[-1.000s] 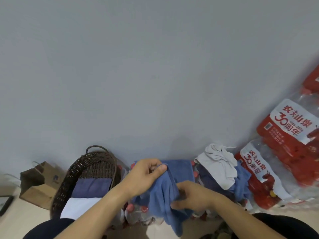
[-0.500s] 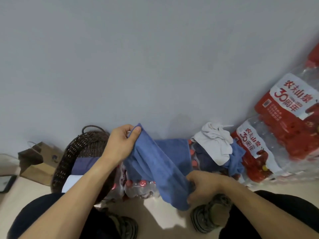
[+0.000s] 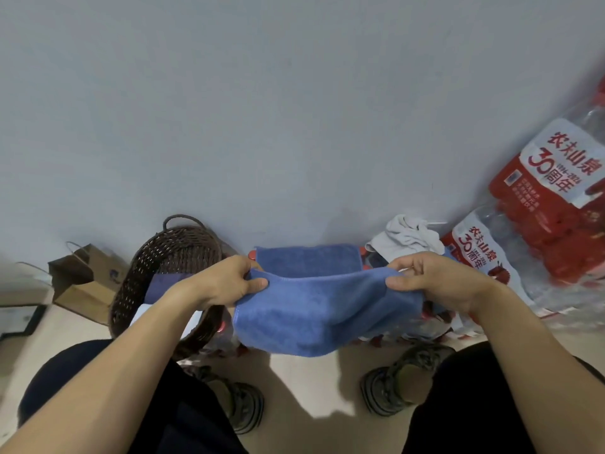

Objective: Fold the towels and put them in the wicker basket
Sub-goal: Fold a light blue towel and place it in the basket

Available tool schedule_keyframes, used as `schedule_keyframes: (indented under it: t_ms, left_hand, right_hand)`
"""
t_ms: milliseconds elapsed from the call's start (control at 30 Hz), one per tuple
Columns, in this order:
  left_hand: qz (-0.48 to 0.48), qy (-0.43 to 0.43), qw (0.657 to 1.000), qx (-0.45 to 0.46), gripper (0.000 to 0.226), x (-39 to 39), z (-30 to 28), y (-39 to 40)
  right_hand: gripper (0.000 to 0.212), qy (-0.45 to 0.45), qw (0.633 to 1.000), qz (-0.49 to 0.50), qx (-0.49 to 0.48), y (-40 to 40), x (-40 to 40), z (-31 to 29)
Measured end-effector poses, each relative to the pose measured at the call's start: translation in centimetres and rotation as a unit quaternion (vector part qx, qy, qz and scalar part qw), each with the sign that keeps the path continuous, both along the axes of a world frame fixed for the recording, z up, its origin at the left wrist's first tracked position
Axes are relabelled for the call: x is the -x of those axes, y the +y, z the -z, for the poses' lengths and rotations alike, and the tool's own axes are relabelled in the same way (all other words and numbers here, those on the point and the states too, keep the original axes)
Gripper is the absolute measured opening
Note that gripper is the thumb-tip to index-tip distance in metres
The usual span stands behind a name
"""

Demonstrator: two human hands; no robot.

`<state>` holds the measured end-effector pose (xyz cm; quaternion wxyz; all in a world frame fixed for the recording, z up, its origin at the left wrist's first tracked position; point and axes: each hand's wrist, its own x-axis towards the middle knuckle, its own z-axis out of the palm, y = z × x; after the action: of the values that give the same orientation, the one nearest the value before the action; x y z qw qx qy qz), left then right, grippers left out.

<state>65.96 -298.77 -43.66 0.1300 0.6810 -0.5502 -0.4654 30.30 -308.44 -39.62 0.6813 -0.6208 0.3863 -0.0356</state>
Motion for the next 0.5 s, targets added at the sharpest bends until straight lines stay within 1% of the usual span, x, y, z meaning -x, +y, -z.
schedule_keyframes:
  t_ms: [67, 133, 200, 300, 333, 433, 500]
  left_hand:
    - [-0.046, -0.028, 0.998, 0.022, 0.018, -0.1, 1.0, -0.6]
    - [-0.079, -0.042, 0.995, 0.036, 0.016, -0.4, 1.8, -1.5]
    - [-0.083, -0.039, 0.996, 0.013, 0.015, -1.0, 2.5, -2.7]
    - [-0.044, -0.045, 0.997, -0.049, 0.014, -2.1, 3.2, -4.5]
    - [-0.026, -0.05, 0.996, -0.067, 0.012, -2.4, 3.4, -5.2]
    - [0.012, -0.085, 0.993, -0.085, 0.009, -3.1, 4.1, -7.0]
    - [0.011, -0.102, 0.991, -0.088, 0.01, -3.6, 5.1, -8.0]
  right_hand:
    - [0.024, 0.009, 0.998, 0.065, -0.016, -0.5, -0.5, 1.1]
    - [0.029, 0.011, 0.991, 0.13, -0.029, -0.9, -1.4, 2.2]
    - [0.022, 0.015, 0.985, 0.169, -0.044, -1.7, -2.3, 3.0]
    - [0.014, 0.051, 0.985, 0.153, -0.058, -3.3, -3.4, 3.6]
    - [0.014, 0.076, 0.985, 0.148, -0.042, -3.8, -3.7, 3.7]
    - [0.013, 0.149, 0.975, 0.154, 0.065, -5.6, -4.9, 4.3]
    - [0.011, 0.143, 0.972, 0.168, 0.087, -6.9, -5.8, 4.8]
